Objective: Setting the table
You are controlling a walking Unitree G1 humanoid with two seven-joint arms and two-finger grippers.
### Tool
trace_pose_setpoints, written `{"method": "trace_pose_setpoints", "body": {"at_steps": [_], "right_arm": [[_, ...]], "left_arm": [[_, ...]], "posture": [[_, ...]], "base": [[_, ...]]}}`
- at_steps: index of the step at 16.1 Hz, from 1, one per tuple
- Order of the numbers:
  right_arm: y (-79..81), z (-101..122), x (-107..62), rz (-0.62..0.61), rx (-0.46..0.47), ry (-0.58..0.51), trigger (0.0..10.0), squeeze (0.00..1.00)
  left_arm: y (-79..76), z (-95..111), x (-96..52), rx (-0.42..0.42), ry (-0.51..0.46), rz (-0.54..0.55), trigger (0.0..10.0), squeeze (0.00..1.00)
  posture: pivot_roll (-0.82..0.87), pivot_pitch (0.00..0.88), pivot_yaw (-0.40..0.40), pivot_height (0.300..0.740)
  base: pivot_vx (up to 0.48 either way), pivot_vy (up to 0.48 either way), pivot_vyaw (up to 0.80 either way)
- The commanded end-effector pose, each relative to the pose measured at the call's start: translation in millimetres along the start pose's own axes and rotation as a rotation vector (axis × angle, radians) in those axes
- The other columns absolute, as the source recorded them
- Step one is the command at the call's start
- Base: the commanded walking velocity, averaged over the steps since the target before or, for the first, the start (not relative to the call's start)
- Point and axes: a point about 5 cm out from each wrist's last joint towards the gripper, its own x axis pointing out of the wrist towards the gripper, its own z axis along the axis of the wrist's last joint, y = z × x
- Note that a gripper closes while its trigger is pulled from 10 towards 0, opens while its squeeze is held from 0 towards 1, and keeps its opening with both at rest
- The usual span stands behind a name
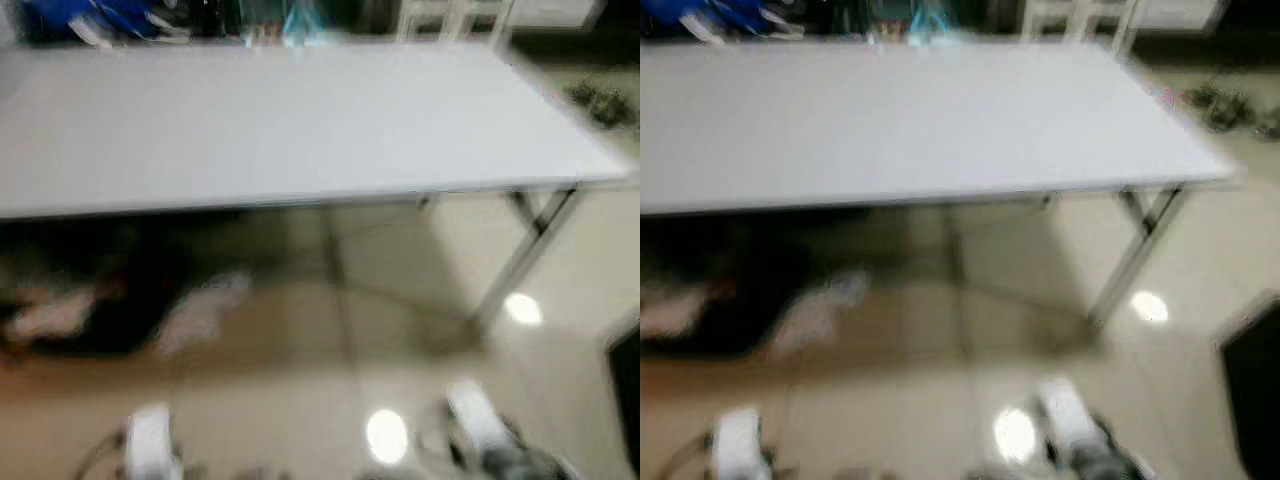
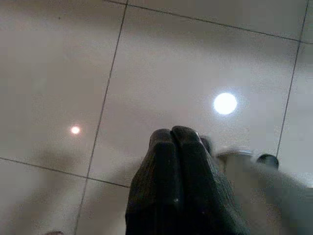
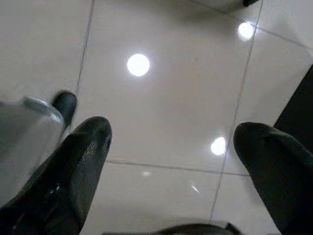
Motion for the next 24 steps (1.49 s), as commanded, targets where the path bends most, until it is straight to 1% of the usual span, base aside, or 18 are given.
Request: {"method": "trace_pose_setpoints", "body": {"at_steps": [1,6,9,11,15,17,19,20,24], "right_arm": [[6.1,7.1,0.5,0.016,0.006,-0.023,10.0,0.0],[9.9,7.4,0.5,0.019,-0.002,-0.021,10.0,0.0],[15.2,9.3,0.6,0.024,-0.004,-0.021,10.0,0.0],[19.3,13.8,0.8,0.029,-0.004,-0.026,10.0,0.0],[20.3,19.6,1.1,0.029,-0.007,-0.035,10.0,0.0],[19.6,20.8,1.1,0.028,-0.011,-0.038,10.0,0.0],[12.4,11.9,0.8,0.018,-0.014,-0.027,10.0,0.0],[11.0,10.8,0.7,0.015,-0.015,-0.029,10.0,0.0],[4.3,11.9,0.7,-0.005,-0.005,-0.048,10.0,0.0]], "left_arm": [[8.5,-1.9,-1.3,0.014,0.015,0.02,10.0,0.0],[7.8,-4.5,-1.7,0.021,0.023,0.016,10.0,0.0],[7.9,-5.0,-1.9,0.025,0.024,0.014,10.0,0.0],[8.2,-5.2,-2.0,0.028,0.025,0.012,10.0,0.0],[8.0,-4.1,-1.7,0.032,0.025,0.009,10.0,0.0],[7.9,-3.5,-1.6,0.033,0.023,0.009,10.0,0.0],[8.4,-2.0,-1.3,0.034,0.019,0.009,10.0,0.0],[8.5,-0.9,-1.2,0.035,0.016,0.009,10.0,0.0],[6.0,6.3,0.4,0.042,-0.007,-0.001,10.0,0.0]], "posture": [[-0.05,0.053,0.004,0.74],[-0.05,0.06,0.009,0.74],[-0.05,0.063,0.01,0.74],[-0.05,0.063,0.012,0.74],[-0.04,0.056,0.01,0.74],[-0.04,0.053,0.008,0.74],[-0.04,0.05,0.007,0.74],[-0.04,0.047,0.006,0.74],[-0.04,0.038,0.005,0.74]], "base": [[0.0,0.48,0.0],[0.0,0.48,0.0],[0.0,0.48,0.0],[0.0,0.48,0.0],[0.0,0.48,0.0],[0.0,0.48,0.0],[0.0,0.48,0.0],[0.0,0.48,0.0],[0.0,0.48,0.0]]}}
